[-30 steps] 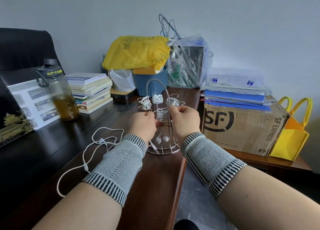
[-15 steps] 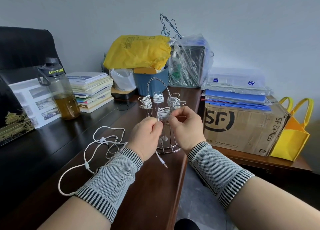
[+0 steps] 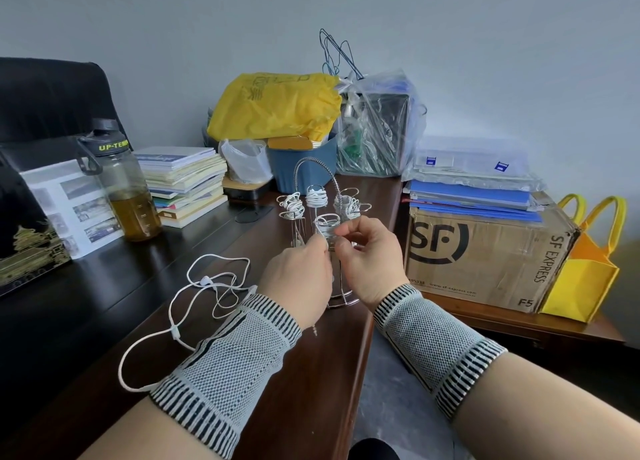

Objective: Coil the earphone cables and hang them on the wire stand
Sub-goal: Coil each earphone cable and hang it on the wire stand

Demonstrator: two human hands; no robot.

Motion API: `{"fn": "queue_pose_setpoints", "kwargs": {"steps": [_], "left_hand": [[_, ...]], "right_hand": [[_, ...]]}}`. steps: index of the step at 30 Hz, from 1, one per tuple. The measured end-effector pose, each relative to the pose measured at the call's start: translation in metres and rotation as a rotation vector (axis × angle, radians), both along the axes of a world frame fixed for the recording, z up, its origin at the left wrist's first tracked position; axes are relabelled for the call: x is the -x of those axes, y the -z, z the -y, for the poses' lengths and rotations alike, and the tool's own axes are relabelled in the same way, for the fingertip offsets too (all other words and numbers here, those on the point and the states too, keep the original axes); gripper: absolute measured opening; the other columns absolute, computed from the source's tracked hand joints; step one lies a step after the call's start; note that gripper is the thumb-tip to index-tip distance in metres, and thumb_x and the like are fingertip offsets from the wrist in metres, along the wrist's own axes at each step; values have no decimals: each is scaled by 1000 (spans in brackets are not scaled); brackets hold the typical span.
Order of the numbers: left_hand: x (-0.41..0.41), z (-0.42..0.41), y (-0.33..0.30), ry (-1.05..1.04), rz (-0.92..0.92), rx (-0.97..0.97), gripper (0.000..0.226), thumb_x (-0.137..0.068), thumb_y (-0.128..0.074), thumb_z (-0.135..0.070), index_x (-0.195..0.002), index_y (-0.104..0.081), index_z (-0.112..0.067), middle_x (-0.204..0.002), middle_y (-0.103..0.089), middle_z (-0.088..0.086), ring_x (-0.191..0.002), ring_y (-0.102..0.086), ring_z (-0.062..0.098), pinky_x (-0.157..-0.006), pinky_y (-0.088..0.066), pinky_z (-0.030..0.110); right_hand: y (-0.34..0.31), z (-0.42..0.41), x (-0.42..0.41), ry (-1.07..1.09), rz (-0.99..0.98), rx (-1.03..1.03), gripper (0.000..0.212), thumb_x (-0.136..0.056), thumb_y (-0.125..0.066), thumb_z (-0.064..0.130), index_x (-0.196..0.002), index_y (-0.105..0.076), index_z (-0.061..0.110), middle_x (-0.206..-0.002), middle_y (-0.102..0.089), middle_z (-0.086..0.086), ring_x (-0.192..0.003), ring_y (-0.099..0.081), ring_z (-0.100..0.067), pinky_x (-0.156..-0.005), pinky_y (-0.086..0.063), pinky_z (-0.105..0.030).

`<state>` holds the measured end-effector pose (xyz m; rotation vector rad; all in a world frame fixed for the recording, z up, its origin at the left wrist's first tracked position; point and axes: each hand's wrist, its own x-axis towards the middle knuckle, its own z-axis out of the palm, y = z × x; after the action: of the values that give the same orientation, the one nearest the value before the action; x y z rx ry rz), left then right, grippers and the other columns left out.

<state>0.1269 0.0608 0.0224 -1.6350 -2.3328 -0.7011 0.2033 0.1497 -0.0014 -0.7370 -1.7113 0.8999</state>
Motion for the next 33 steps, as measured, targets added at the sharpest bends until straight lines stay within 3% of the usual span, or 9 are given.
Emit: {"fn": "queue_pose_setpoints", "kwargs": {"steps": [3,9,13,16,18,22,25,29,33], "left_hand": [[-2,-1,-3,-15,-57,29,11,-103,-34,-20,-92,-36,-20,-84,-59,6,-72,-43,25,-63,-29,35],[9,-5,1,-46,91,-14,27,-100,-40,-21,-76,-52,-17,-64,-50,-7,-71,-47,19,-64,-34,32],[18,-14,3,-70,965,-264,25,-98,-44,-8,-83,-62,-15,-74,-61,4,-58,-57,14,-60,-55,32],[21,-15,-3,-82,1276,-404,24,-94,-43,-2,-84,-64,-9,-64,-47,1,-46,-37,8,-43,-33,20],[22,-12,-7,-88,1232,-430,22,-91,-49,-6,-79,-68,-11,-58,-43,-4,-46,-29,10,-42,-23,22],[22,-3,-10,-1,1095,-396,19,-89,-61,-13,-73,-72,-14,-41,-36,-15,-49,-30,11,-46,-23,25],[18,6,-11,128,831,-301,18,-88,-65,-19,-73,-73,-15,-37,-37,-14,-42,-36,5,-49,-26,24],[6,14,-7,220,379,-116,27,-91,-60,-28,-69,-68,-15,-47,-52,-6,-50,-47,10,-55,-38,29],[-2,16,-6,231,187,-7,30,-94,-52,-29,-72,-61,-11,-57,-51,1,-64,-52,19,-66,-43,35]], "right_hand": [[1,0,0,-6,3,-21,32,-83,-65,8,-70,-59,37,-94,-60,6,-85,-63,-6,-85,-53,-37],[-3,-1,-2,18,34,-57,29,-87,-59,10,-76,-55,36,-96,-62,2,-83,-61,-8,-83,-52,-36],[-3,-4,-6,20,104,-107,16,-89,-55,11,-93,-54,27,-100,-63,2,-82,-62,-13,-79,-52,-33],[-1,-6,-7,17,136,-161,20,-89,-55,13,-105,-58,24,-101,-63,0,-80,-63,-15,-77,-53,-34],[-2,-7,-8,15,133,-176,20,-89,-57,14,-107,-61,22,-103,-62,0,-80,-63,-13,-79,-54,-36],[-6,-8,-10,42,134,-224,15,-86,-64,13,-98,-64,21,-98,-58,5,-76,-60,-6,-79,-53,-31],[-6,-6,-9,41,122,-286,19,-82,-67,8,-92,-61,22,-93,-56,8,-75,-61,-8,-75,-54,-31],[-2,-5,-9,60,81,-280,23,-81,-66,6,-86,-53,25,-89,-59,4,-73,-59,-8,-72,-54,-33],[4,-7,-14,44,91,-382,15,-81,-70,11,-87,-60,20,-87,-58,7,-75,-57,-3,-73,-51,-25]]}}
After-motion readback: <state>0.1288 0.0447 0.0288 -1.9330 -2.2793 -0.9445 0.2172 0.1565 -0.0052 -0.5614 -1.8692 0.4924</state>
